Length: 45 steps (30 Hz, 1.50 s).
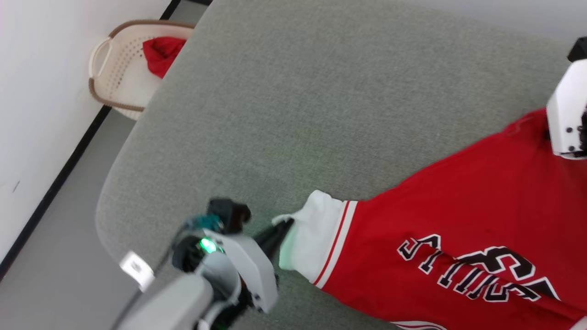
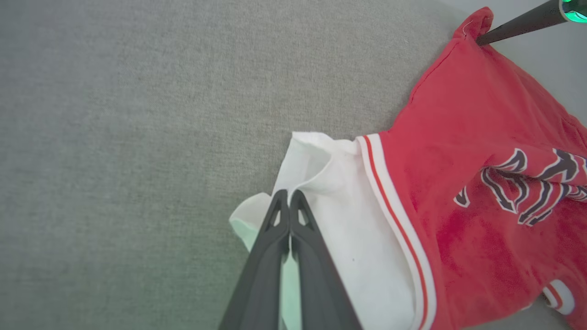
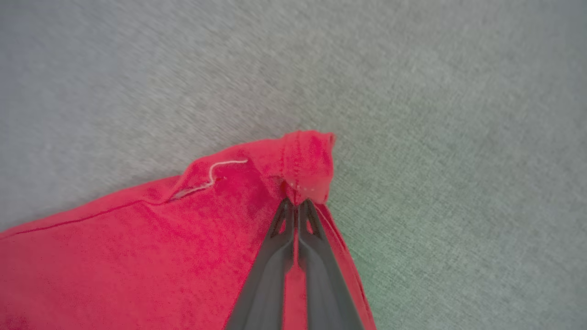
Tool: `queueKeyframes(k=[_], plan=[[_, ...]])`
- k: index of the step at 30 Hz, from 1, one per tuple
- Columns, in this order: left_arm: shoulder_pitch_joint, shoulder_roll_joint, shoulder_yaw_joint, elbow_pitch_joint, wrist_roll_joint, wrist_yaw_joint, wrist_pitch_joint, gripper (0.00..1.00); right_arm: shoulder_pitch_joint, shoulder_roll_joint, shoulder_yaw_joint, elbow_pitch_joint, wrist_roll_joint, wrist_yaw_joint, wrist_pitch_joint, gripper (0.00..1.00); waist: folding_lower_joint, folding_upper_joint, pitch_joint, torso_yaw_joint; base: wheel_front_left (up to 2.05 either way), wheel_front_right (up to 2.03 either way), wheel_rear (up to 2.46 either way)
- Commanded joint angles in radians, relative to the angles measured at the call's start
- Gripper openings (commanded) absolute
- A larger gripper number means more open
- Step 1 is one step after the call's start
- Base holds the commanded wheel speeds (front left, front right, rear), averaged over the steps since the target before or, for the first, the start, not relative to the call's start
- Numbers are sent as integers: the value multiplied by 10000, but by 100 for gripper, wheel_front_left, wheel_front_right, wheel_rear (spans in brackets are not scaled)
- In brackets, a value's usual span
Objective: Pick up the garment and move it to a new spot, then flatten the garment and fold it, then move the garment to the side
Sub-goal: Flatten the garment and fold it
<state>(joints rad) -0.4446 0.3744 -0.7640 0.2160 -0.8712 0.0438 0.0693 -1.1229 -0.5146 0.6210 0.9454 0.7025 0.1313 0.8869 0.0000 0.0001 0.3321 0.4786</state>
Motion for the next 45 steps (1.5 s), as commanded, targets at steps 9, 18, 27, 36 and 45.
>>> queueKeyframes(k=[9, 18, 27, 36, 45], plan=[[-2866, 1809, 532, -1028, -56, -192, 2938, 0, -374, -83, 107, -1879, 1046, -11, -526, 0, 0, -1, -1107, -1436, 0, 0, 0], [-6429, 2128, 1045, 679, 247, -751, 4327, 0, -1106, 158, -144, -3007, 1190, -9, -1597, 0, 0, -1, -1591, -2853, 0, 0, 0], [-9764, 1737, 895, 3438, 1511, -1263, 3708, 0, -2029, 837, -832, -3015, 531, -11, -3412, 0, 0, -1, -1905, -3841, 0, 0, 0], [-11817, 1283, 866, 5656, 2440, -1142, 2261, 0, -2691, 1252, -1444, -2660, 102, -11, -4557, 0, 0, -1, -2048, -4320, 0, 0, 0], [-13293, 745, 1096, 7337, 2696, -865, 733, 0, -3639, 1879, -1758, -2091, -304, -11, -5365, 0, 0, -1, -1084, -4828, 0, 0, 0]])
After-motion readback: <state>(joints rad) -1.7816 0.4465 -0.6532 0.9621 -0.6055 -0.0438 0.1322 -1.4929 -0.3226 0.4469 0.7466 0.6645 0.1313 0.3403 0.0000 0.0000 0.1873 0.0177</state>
